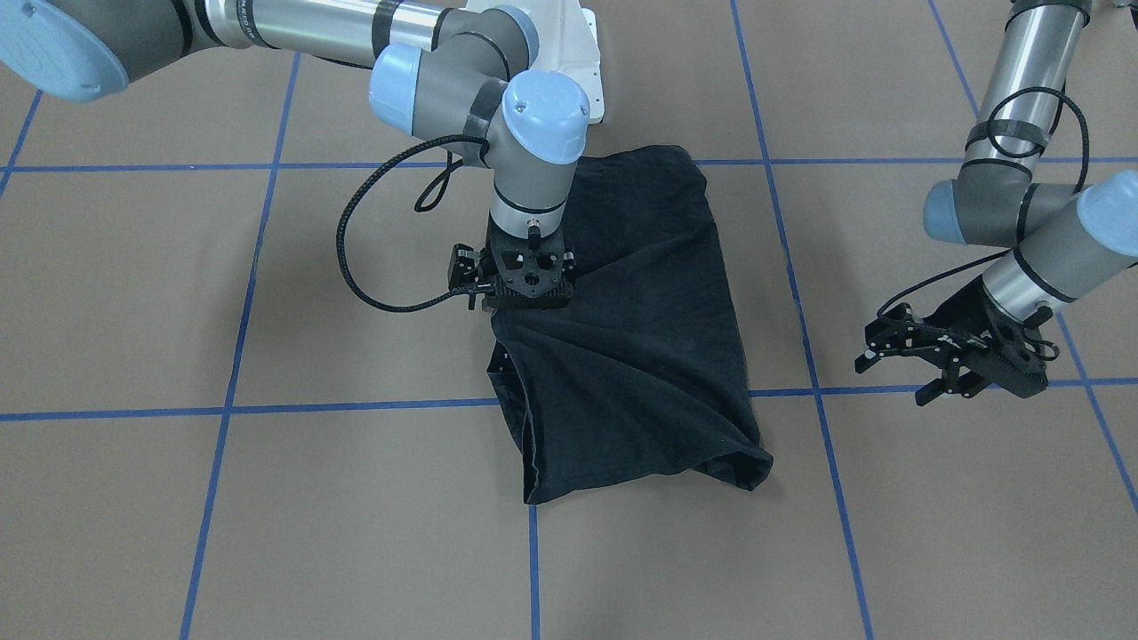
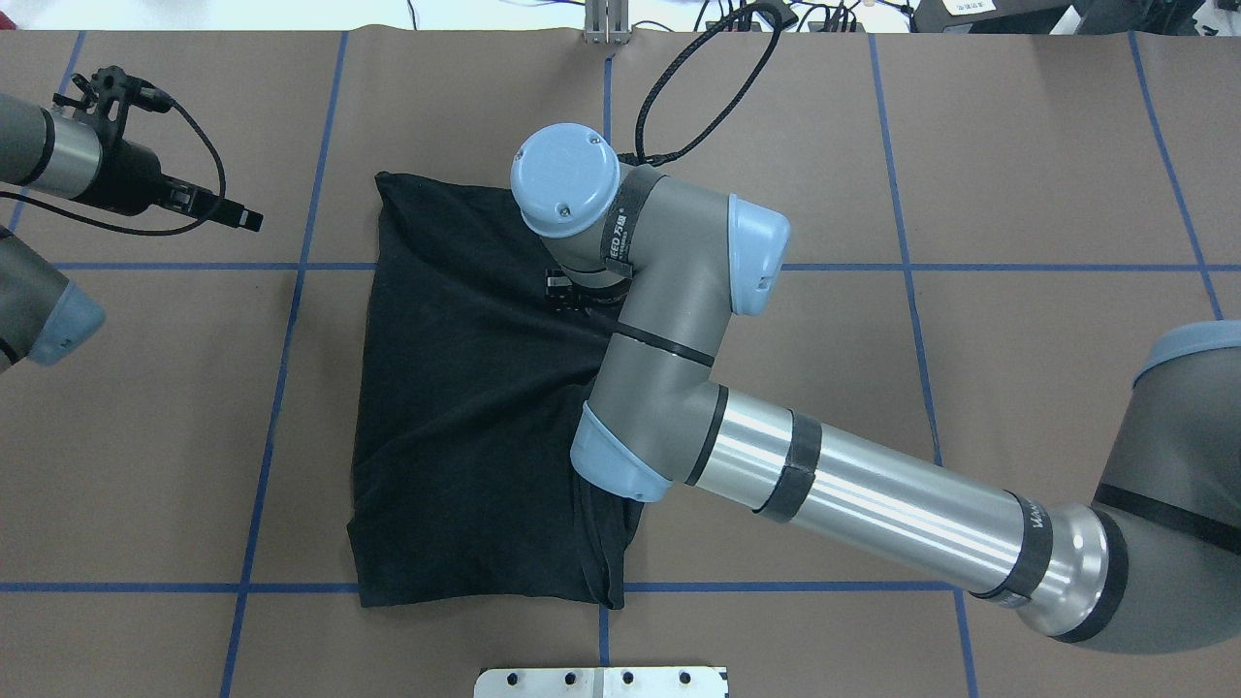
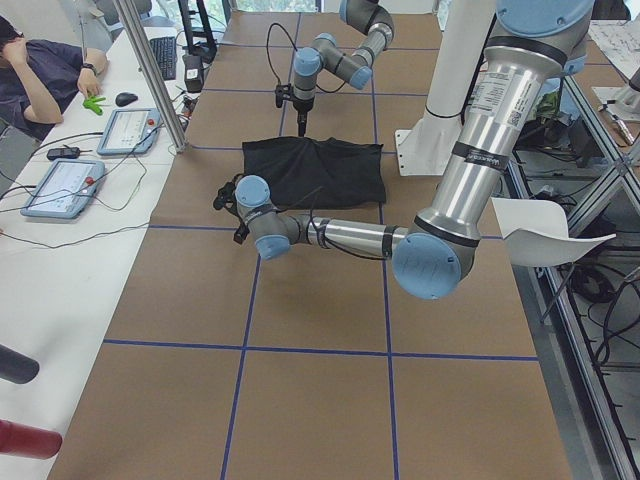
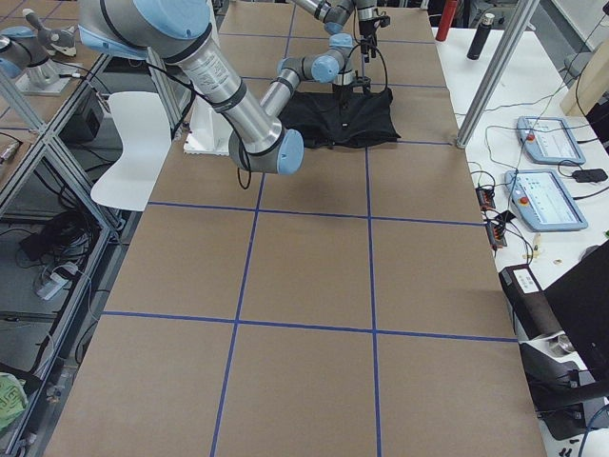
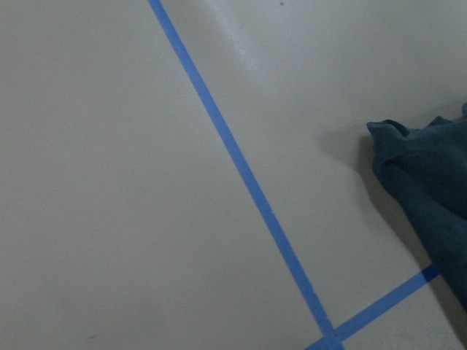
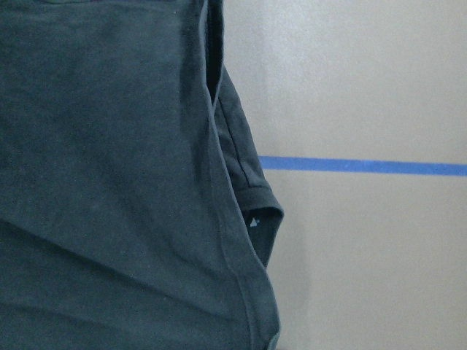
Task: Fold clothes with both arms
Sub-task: 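Move the right gripper to the shirt's near edge while the left approaches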
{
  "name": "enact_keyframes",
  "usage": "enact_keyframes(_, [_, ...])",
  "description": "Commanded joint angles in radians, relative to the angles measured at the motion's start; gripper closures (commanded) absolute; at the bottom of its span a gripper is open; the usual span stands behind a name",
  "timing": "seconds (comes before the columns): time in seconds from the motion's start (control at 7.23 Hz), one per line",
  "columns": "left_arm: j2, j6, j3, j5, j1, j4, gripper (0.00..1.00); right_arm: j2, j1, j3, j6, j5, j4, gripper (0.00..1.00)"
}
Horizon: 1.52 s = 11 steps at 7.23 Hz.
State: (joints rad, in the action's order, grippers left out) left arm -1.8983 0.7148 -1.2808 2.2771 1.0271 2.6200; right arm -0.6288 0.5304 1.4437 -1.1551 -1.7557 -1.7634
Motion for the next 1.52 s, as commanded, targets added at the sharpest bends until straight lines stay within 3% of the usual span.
enact_keyframes(0.0, [0.094, 0.241, -0.14, -0.043, -0.091, 0.08, 0.0, -0.177, -0.07, 0.271, -0.167, 0.005, 0.005, 0.01])
enact_keyframes(0.28, [0.209, 0.477, -0.357, -0.198, -0.27, 0.078, 0.0, -0.288, -0.156, 0.43, -0.346, 0.126, 0.005, 0.01])
enact_keyframes(0.55, [0.289, 0.685, -0.489, -0.386, -0.471, 0.077, 0.0, -0.299, -0.237, 0.484, -0.537, 0.205, 0.01, 0.01])
enact_keyframes(0.69, [0.318, 0.772, -0.538, -0.46, -0.546, 0.075, 0.0, -0.334, -0.248, 0.521, -0.581, 0.228, 0.068, 0.01])
enact_keyframes(0.97, [0.352, 0.94, -0.574, -0.643, -0.689, 0.069, 0.0, -0.448, -0.274, 0.538, -0.641, 0.306, 0.291, 0.01])
enact_keyframes(1.38, [0.366, 1.124, -0.574, -0.752, -0.807, 0.052, 0.0, -0.447, -0.274, 0.535, -0.64, 0.306, 0.295, 0.01])
